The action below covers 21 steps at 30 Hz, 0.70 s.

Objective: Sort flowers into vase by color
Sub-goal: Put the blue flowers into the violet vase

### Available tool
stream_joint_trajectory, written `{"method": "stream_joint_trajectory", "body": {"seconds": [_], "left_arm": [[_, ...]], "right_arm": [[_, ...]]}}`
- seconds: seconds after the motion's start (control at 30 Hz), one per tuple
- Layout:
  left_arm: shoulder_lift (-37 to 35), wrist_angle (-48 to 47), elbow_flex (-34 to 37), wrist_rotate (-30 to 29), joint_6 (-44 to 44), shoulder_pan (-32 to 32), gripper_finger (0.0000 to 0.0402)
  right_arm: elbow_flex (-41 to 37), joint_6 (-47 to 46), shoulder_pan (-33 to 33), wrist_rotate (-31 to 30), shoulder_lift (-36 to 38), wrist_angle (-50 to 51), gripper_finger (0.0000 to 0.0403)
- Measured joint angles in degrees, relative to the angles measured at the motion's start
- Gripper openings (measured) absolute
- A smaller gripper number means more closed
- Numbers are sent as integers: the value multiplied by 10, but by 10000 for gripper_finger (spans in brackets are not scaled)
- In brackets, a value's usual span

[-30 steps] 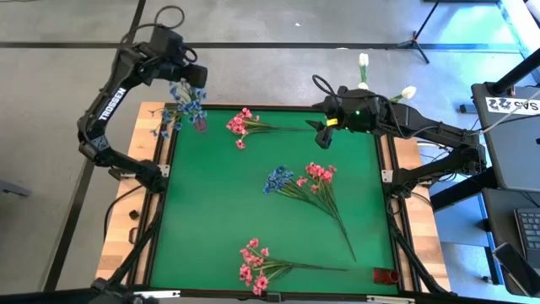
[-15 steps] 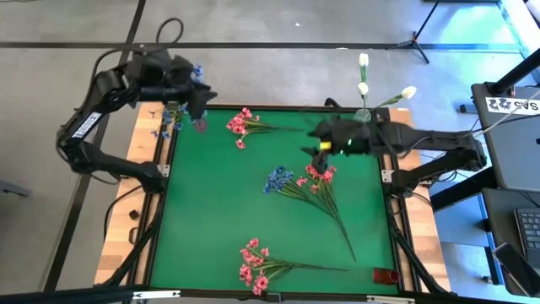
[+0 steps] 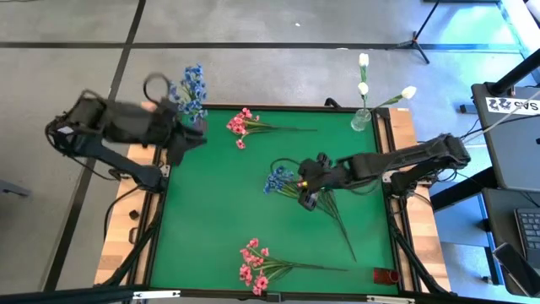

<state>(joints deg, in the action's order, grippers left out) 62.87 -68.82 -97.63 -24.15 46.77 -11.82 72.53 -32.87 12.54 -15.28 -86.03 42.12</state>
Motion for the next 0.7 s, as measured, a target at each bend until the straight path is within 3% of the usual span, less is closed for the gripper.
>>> {"method": "stream_joint_trajectory", "body": {"seconds": [0.17,0.43,0.57,0.7], "left_arm": [[2,36,77,-50,88,-95,167],[2,55,181,-112,191,-207,167],[2,59,231,-118,237,-244,167],[1,72,283,-136,284,-274,167]], "right_arm": [[0,-3,-7,21,-71,-19,266],[0,2,-50,43,-184,-56,345],[0,3,-81,82,-228,-63,344],[0,3,-106,91,-258,-65,314]]}}
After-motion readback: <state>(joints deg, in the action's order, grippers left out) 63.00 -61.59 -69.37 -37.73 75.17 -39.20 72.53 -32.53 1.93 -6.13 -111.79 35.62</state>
